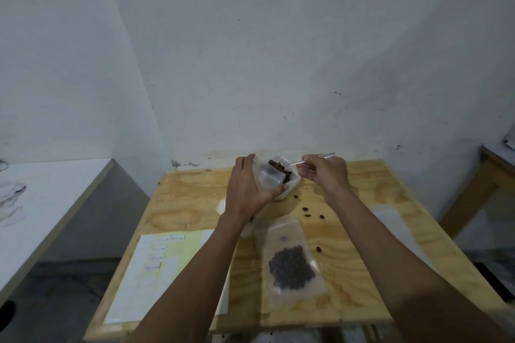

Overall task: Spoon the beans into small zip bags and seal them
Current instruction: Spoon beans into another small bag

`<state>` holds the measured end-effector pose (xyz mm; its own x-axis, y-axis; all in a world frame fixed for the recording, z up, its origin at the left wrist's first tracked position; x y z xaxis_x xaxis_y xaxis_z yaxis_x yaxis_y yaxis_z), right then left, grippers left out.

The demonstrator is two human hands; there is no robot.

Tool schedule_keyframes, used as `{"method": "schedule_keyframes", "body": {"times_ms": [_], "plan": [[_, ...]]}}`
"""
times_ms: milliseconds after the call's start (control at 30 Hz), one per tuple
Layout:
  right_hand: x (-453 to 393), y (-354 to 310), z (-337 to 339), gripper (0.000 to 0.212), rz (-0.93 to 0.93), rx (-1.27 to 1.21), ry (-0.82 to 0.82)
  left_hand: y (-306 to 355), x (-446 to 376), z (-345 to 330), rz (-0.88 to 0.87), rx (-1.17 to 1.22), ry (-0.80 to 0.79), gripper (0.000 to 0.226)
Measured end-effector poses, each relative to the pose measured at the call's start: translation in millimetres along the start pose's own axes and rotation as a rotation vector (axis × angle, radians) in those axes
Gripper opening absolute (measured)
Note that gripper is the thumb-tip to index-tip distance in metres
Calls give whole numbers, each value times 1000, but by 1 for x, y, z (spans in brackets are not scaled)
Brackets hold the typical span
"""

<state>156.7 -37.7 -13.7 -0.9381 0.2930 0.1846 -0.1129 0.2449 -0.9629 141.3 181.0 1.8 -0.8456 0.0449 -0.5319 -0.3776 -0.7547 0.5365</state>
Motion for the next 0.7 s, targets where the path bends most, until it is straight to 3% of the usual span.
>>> {"method": "schedule_keyframes", "body": {"times_ms": [267, 500, 600, 700], "plan": [[19, -12, -15, 10, 148, 187, -122, 17, 3, 5, -13, 37, 11, 116], [32, -33, -18, 9, 278, 209, -151, 19, 1, 14, -25, 13, 40, 115], [29, -38, -11, 10, 268, 117, -72, 15, 0, 16, -17, 8, 49, 112], [18, -25, 6, 6, 160, -63, 108, 7, 0, 17, 9, 25, 52, 109]]}}
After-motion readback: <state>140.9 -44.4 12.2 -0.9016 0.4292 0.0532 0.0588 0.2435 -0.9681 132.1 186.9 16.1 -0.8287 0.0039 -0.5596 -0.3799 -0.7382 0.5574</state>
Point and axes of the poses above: each hand's wrist, its own x-axis away from the middle knuckle, its own z-axis out of the back of the hand, y = z × x, the point moved 9 cm from there along -x, towards the middle knuckle, and after that the axes turned 4 degrees about -z, right-handed, at the moved point
